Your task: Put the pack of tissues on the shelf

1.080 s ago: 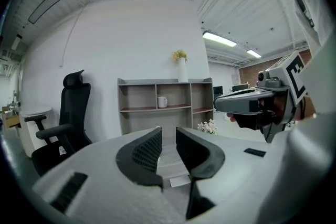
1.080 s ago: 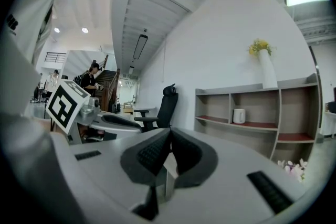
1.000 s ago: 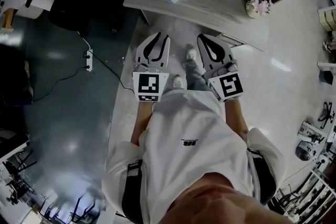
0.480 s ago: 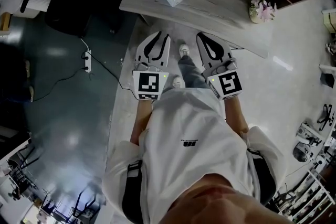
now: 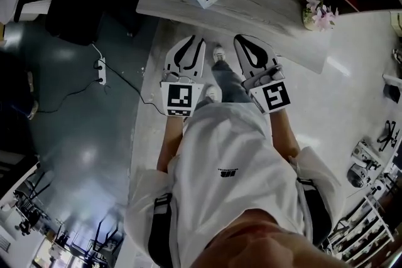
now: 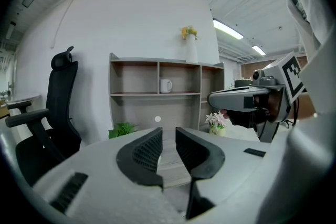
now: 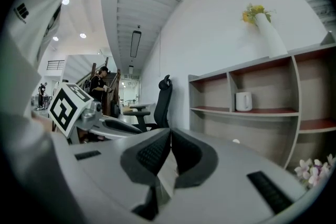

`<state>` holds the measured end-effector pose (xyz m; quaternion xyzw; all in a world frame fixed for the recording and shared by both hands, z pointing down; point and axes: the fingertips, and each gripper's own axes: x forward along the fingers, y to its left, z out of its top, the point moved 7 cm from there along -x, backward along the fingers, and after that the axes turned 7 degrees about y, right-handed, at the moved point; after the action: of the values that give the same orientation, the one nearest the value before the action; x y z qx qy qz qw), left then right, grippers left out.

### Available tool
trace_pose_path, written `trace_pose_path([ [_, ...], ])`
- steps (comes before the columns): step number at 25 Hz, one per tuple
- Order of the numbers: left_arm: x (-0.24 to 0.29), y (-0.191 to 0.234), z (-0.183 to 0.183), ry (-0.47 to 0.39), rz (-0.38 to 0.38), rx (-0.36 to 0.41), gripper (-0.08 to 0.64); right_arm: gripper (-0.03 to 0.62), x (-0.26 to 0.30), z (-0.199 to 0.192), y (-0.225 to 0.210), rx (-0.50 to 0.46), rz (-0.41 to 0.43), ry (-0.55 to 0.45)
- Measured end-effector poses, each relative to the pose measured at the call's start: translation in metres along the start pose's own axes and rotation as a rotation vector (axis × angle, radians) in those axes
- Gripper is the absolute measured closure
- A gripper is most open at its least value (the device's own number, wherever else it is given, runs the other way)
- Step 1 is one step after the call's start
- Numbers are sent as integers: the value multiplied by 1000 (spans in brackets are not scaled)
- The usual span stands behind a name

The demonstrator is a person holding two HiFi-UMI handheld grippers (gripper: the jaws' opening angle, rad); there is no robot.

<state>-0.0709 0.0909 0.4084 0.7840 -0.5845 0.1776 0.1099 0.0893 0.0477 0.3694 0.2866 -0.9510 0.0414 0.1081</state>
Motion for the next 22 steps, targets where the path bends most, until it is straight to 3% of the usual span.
trace_pose_path([
  [22,102,41,-42,139,-28,-14,471,566,91,-62,-51,39,49,123],
])
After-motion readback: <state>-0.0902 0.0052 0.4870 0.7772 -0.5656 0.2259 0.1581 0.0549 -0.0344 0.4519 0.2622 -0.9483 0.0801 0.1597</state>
